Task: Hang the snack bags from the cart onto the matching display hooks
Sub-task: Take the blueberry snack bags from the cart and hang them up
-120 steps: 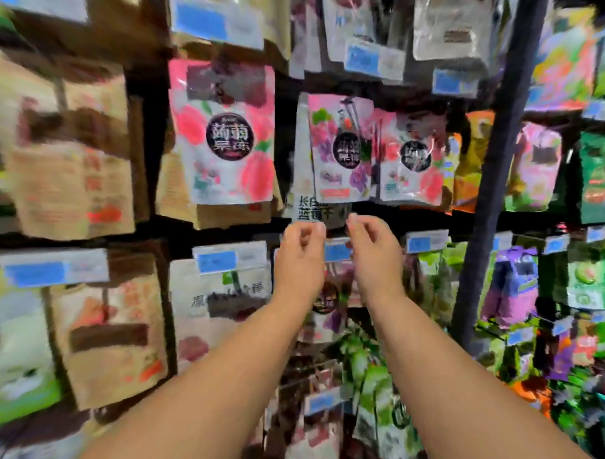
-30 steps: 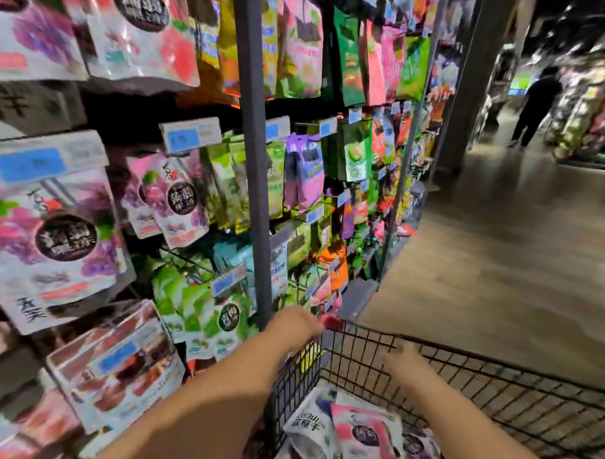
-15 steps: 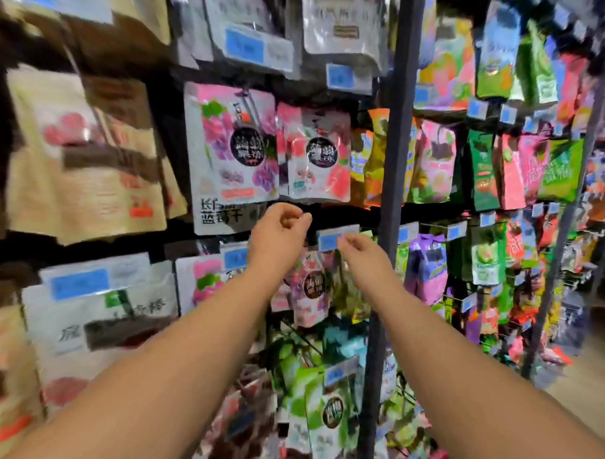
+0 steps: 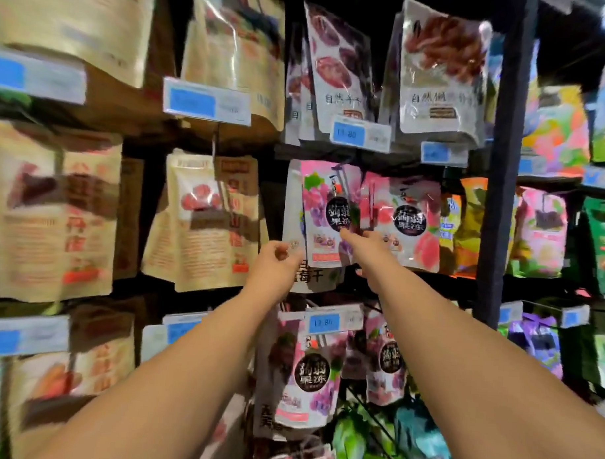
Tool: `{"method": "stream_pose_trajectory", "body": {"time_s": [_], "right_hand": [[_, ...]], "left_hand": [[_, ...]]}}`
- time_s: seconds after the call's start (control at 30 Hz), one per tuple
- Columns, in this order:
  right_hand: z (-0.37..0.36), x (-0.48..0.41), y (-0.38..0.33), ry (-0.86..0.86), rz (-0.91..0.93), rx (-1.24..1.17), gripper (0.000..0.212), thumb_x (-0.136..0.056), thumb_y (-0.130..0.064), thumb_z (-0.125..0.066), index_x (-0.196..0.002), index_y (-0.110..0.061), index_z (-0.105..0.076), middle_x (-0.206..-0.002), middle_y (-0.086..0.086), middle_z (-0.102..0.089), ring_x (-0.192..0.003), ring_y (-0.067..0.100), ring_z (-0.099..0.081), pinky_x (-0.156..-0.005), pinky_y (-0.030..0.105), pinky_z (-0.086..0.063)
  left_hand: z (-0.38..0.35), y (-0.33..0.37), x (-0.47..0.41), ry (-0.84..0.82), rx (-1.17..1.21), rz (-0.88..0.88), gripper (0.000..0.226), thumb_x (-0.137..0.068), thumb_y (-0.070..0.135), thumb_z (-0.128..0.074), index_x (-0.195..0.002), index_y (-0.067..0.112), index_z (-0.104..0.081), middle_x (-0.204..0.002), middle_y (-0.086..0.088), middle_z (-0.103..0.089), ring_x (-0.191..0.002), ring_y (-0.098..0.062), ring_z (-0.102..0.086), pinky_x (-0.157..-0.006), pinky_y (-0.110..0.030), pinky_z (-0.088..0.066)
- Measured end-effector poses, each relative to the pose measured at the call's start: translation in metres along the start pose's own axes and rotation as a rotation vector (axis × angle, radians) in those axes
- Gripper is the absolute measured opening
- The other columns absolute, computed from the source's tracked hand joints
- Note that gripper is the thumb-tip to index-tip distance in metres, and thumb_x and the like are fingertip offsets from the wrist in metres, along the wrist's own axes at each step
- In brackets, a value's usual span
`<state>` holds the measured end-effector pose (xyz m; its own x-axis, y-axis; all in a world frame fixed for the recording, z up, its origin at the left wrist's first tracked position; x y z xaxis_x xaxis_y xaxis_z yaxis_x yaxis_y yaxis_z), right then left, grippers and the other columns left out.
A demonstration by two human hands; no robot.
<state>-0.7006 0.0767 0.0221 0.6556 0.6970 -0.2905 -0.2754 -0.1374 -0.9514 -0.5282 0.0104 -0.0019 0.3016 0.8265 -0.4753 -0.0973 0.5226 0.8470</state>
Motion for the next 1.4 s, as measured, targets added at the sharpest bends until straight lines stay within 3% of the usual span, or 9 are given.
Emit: {"method": "stream_pose_trajectory", "body": {"time_s": [0.17,0.33,0.53,0.7,0.8,0.93,1.0,1.2,1.4], "right_hand": [[-0.006,-0.012,0.008,0.016,-0.055,-0.154,0.088,-0.082,-0.056,-0.066,-0.149,-0.017,-0.025,-0.147,0.006,-0.043,-0.131,0.029,-0.043,-0.105,0.047,-0.037],[-0.013,-0.017,0.004,-0.051,-0.031,-0.163,0.086,-0.082,-0.061,-0.063,-0.148,-0.018,-0.028,-0.151,0.005,-0.040,-0.136,0.027,-0.038,-0.102,0.048,-0.034],[-0.022,-0.003,-0.002,-0.213,-0.058,-0.082,0.065,-0.093,-0.058,-0.048,-0.145,-0.020,-0.040,-0.156,0.005,-0.034,-0.144,0.029,-0.027,-0.111,0.052,-0.027],[-0.017,0.002,-0.007,-0.245,-0.010,-0.120,0.059,-0.095,-0.055,-0.047,-0.143,-0.022,-0.041,-0.155,0.002,-0.033,-0.145,0.026,-0.026,-0.111,0.049,-0.030],[-0.010,0.004,-0.006,-0.230,0.019,-0.120,0.048,-0.093,-0.056,-0.051,-0.127,-0.023,-0.050,-0.137,-0.002,-0.051,-0.133,0.023,-0.042,-0.105,0.048,-0.036],[0.001,0.010,-0.014,-0.131,0.062,-0.159,0.032,-0.096,-0.041,-0.055,-0.099,-0.012,-0.069,-0.088,0.003,-0.074,-0.083,0.019,-0.068,-0.077,0.034,-0.052],[0.007,0.012,-0.017,-0.122,0.058,-0.269,0.033,-0.094,-0.034,-0.061,-0.103,-0.004,-0.071,-0.088,0.010,-0.076,-0.081,0.026,-0.071,-0.080,0.040,-0.056],[0.018,0.031,-0.023,-0.157,-0.003,-0.468,0.037,-0.087,-0.028,-0.069,-0.115,-0.005,-0.066,-0.110,0.015,-0.072,-0.097,0.033,-0.069,-0.099,0.052,-0.049],[0.039,0.052,-0.035,-0.061,0.113,-0.450,0.016,-0.099,-0.018,-0.052,-0.090,-0.010,-0.063,-0.078,0.009,-0.071,-0.064,0.022,-0.070,-0.058,0.032,-0.058]], "left_hand": [[-0.004,0.006,-0.008,-0.078,0.033,0.039,0.049,-0.095,0.036,-0.054,-0.138,0.016,-0.046,-0.132,-0.002,-0.055,-0.106,-0.016,-0.052,-0.088,-0.025,-0.039],[-0.021,0.020,-0.013,-0.203,0.031,0.077,0.058,-0.099,0.040,-0.047,-0.149,0.017,-0.030,-0.147,-0.001,-0.042,-0.129,-0.020,-0.045,-0.093,-0.026,-0.033],[-0.033,0.033,-0.013,-0.189,0.077,0.063,0.054,-0.095,0.047,-0.051,-0.141,0.021,-0.039,-0.114,0.002,-0.053,-0.094,-0.013,-0.054,-0.073,-0.026,-0.040],[-0.033,0.041,-0.016,-0.184,0.042,0.049,0.054,-0.093,0.054,-0.051,-0.138,0.024,-0.044,-0.134,0.001,-0.053,-0.103,-0.015,-0.057,-0.072,-0.024,-0.039],[-0.034,0.046,-0.016,-0.182,0.079,0.036,0.056,-0.089,0.060,-0.047,-0.132,0.024,-0.047,-0.127,-0.001,-0.059,-0.099,-0.018,-0.059,-0.077,-0.029,-0.047],[-0.037,0.053,-0.010,-0.225,0.243,0.083,0.044,-0.093,0.052,-0.040,-0.121,0.021,-0.053,-0.106,-0.008,-0.069,-0.092,-0.023,-0.067,-0.083,-0.036,-0.054],[-0.037,0.058,-0.005,-0.237,0.389,0.116,0.030,-0.099,0.042,-0.039,-0.114,0.020,-0.053,-0.106,-0.011,-0.070,-0.087,-0.022,-0.068,-0.071,-0.030,-0.053],[-0.043,0.063,0.010,-0.248,0.538,0.102,0.026,-0.100,0.039,-0.041,-0.107,0.022,-0.059,-0.101,-0.009,-0.071,-0.088,-0.023,-0.069,-0.076,-0.034,-0.054],[-0.043,0.070,0.019,-0.212,0.551,0.051,0.035,-0.092,0.048,-0.042,-0.090,0.026,-0.069,-0.100,-0.007,-0.074,-0.097,-0.027,-0.069,-0.098,-0.048,-0.050]]}}
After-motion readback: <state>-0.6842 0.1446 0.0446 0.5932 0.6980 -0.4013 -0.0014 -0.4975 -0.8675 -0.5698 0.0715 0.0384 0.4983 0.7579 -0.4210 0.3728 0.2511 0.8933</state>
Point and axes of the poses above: each hand's wrist, its own x-axis away from the middle knuckle, its own z-axis out of the back of the hand, y = z × x, the point moved 5 cm from there along -x, towards the middle knuckle
